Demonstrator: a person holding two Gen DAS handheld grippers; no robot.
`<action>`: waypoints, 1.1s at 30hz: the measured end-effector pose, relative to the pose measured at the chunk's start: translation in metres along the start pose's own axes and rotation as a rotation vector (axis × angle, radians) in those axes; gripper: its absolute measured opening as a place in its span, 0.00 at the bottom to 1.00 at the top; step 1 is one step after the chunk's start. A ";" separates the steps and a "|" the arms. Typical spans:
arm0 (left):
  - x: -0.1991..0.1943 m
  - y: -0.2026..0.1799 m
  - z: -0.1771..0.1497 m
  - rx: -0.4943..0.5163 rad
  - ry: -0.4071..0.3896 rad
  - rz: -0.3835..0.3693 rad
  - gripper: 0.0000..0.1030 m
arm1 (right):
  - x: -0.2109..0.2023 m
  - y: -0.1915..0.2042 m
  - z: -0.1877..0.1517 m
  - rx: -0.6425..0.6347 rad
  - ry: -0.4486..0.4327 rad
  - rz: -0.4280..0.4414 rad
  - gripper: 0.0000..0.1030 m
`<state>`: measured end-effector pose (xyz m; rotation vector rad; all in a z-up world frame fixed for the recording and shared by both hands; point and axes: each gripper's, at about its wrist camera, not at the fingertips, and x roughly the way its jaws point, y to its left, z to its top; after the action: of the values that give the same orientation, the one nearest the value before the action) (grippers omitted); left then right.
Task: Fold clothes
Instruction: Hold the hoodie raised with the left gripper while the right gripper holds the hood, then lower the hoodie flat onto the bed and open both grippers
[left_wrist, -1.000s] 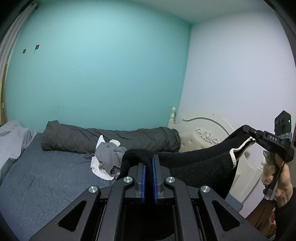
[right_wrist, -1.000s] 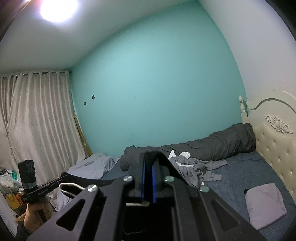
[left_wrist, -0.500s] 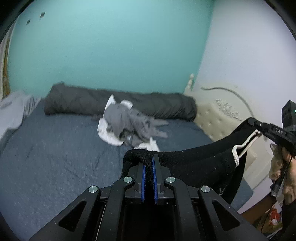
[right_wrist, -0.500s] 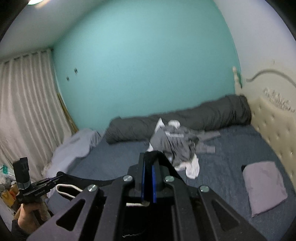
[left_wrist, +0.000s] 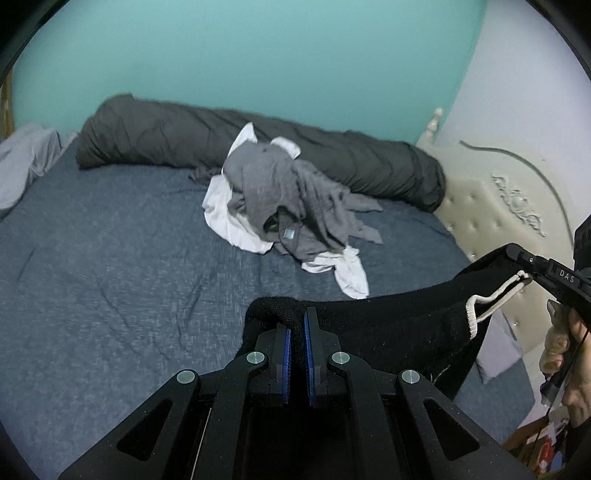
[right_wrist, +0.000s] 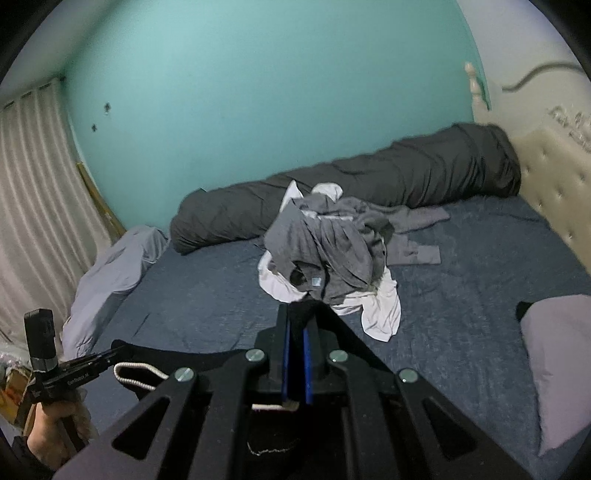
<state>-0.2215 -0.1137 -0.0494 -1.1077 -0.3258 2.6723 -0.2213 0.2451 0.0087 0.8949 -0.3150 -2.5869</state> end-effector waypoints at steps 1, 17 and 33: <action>0.015 0.006 0.003 -0.011 0.012 0.000 0.06 | 0.014 -0.005 0.001 0.002 0.010 -0.004 0.05; 0.224 0.081 0.006 -0.084 0.209 0.029 0.07 | 0.226 -0.083 -0.016 0.005 0.189 -0.074 0.05; 0.325 0.123 -0.023 -0.211 0.295 0.009 0.12 | 0.332 -0.142 -0.048 0.099 0.257 -0.103 0.11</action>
<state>-0.4435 -0.1319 -0.3164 -1.5449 -0.5555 2.4750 -0.4712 0.2272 -0.2559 1.2954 -0.3340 -2.5258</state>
